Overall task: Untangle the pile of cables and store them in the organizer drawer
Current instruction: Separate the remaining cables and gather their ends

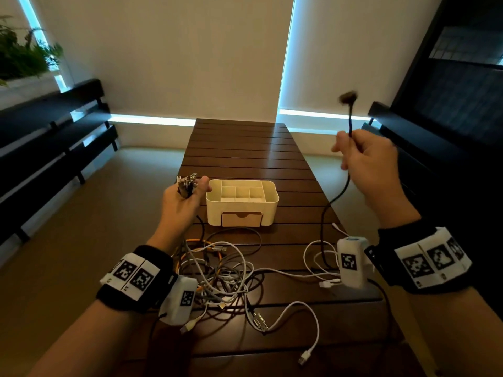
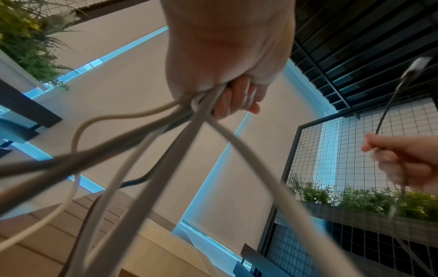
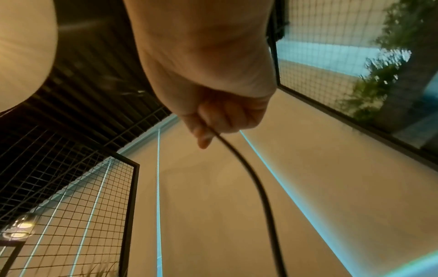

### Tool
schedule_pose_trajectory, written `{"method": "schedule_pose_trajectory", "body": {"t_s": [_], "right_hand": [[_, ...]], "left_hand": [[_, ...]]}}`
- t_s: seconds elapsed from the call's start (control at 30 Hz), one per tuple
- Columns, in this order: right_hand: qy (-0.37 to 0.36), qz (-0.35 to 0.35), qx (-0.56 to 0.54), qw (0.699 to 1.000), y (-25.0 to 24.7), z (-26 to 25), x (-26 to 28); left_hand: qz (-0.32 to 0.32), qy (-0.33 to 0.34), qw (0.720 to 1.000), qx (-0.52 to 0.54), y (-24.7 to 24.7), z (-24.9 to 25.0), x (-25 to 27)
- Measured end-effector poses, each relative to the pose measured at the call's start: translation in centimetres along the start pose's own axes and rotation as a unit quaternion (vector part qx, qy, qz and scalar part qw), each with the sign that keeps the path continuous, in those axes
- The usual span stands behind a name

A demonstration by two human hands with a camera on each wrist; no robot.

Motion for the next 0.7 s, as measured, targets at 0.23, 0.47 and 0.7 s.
{"method": "schedule_pose_trajectory", "body": {"t_s": [0.23, 0.47, 0.7], "right_hand": [[0.145, -0.142, -0.009, 0.979, 5.1, 2.4, 4.3], [0.067, -0.394, -0.031, 0.916, 12.0, -0.4, 10.0], [0.041, -0.466, -0.018, 0.884, 15.2, -0.7, 12.5]], "left_hand": [[0.002, -0.004, 0.999, 0.038, 0.1, 0.3, 0.8], [-0.12, -0.043, 0.987, 0.095, 2.9, 0.8, 2.1], [-0.126, -0.041, 0.987, 0.09, 3.9, 1.1, 2.6]]}}
Point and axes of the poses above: each hand's wrist, its own x-axis away from the middle knuckle, its own y-axis out of the palm, z = x × y, the point moved 6 cm from there along -x, towards the middle knuckle, and after that the axes turned 7 degrees about -y, right-handed, at the moved point
